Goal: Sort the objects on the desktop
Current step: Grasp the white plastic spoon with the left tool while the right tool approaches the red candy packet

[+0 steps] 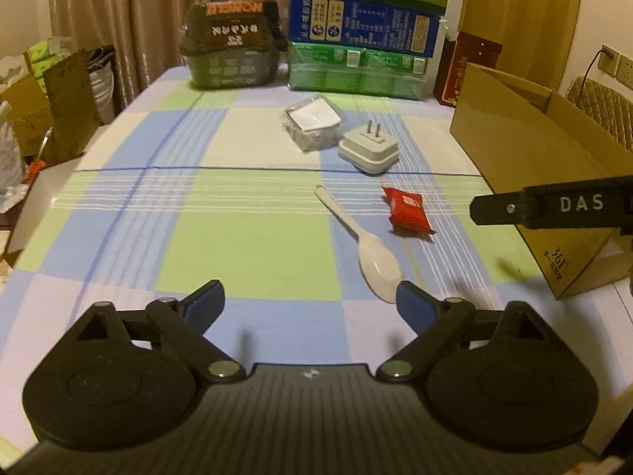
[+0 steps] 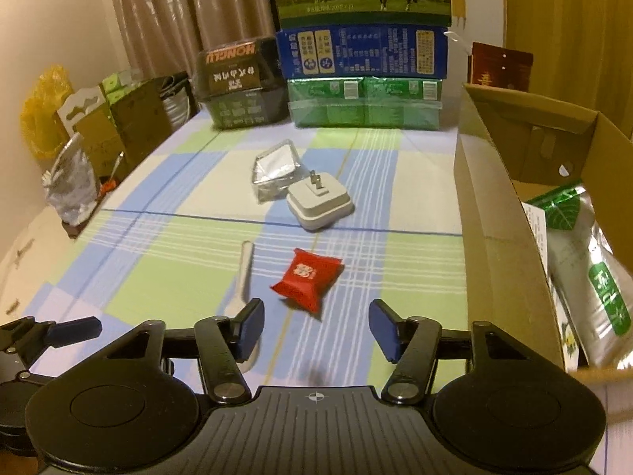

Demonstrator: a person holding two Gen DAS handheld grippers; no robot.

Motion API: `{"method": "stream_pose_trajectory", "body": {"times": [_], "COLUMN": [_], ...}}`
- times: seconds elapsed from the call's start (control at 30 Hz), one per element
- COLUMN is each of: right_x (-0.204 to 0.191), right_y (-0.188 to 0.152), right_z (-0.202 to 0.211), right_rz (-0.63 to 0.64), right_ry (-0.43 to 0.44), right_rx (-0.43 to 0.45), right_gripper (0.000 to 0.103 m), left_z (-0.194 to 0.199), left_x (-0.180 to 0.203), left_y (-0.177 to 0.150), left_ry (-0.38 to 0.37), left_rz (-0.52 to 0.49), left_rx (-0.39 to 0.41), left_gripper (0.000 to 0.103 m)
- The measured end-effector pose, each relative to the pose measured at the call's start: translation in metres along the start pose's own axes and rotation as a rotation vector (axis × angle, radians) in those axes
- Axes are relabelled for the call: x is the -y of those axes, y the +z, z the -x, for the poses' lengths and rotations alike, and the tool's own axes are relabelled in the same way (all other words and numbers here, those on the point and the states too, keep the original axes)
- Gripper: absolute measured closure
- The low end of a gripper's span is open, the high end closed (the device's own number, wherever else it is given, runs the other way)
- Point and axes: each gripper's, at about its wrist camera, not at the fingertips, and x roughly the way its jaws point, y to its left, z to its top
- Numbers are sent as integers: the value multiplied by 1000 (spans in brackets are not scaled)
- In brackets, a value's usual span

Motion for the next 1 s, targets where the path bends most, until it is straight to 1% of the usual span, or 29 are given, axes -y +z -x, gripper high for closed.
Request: {"method": "stream_pose_trajectory", "body": {"times": [0.13, 0.27, 0.37, 0.43, 0.47, 0.57, 0.63, 0.77, 0.83, 0.9, 1.0], "right_x": [6, 7, 11, 14, 17, 19, 19, 17, 17, 16, 16], "right_y": [2, 7, 10, 11, 11, 12, 12, 13, 13, 13, 13], "right_z": [-16, -26, -33, -36, -37, -38, -38, -41, -42, -45, -48], "right_rz": [-8, 0, -13, -29, -42, -50, -48, -44, -44, -40, -37], "right_ry": [13, 29, 31, 27, 27, 20, 26, 23, 21, 22, 21], "right_rx": [-26, -38, -50, -59, -64, -66, -70, -73, -76, -81, -86], "right_gripper": [51, 52, 52, 52, 52, 52, 52, 52, 52, 52, 52], "left_z": [-18, -33, -44, -50, -53, -61, -65, -68, -69, -70, -71], "left_x": [4, 14, 19, 23, 25, 30, 34, 41, 39, 34, 22], "left_y": [0, 2, 5, 7, 7, 8, 9, 10, 12, 14, 19], "left_ry": [-23, -53, -72, -87, -90, -88, -91, -81, -74, -60, -43], "left_rz": [9, -4, -9, -16, -20, -44, -56, -98, -109, -114, -121], "left_rx": [-17, -14, -18, -21, -21, -22, -28, -31, -39, -47, -59], "left_gripper": [22, 23, 30, 38, 39, 49, 52, 55, 66, 73, 76]}}
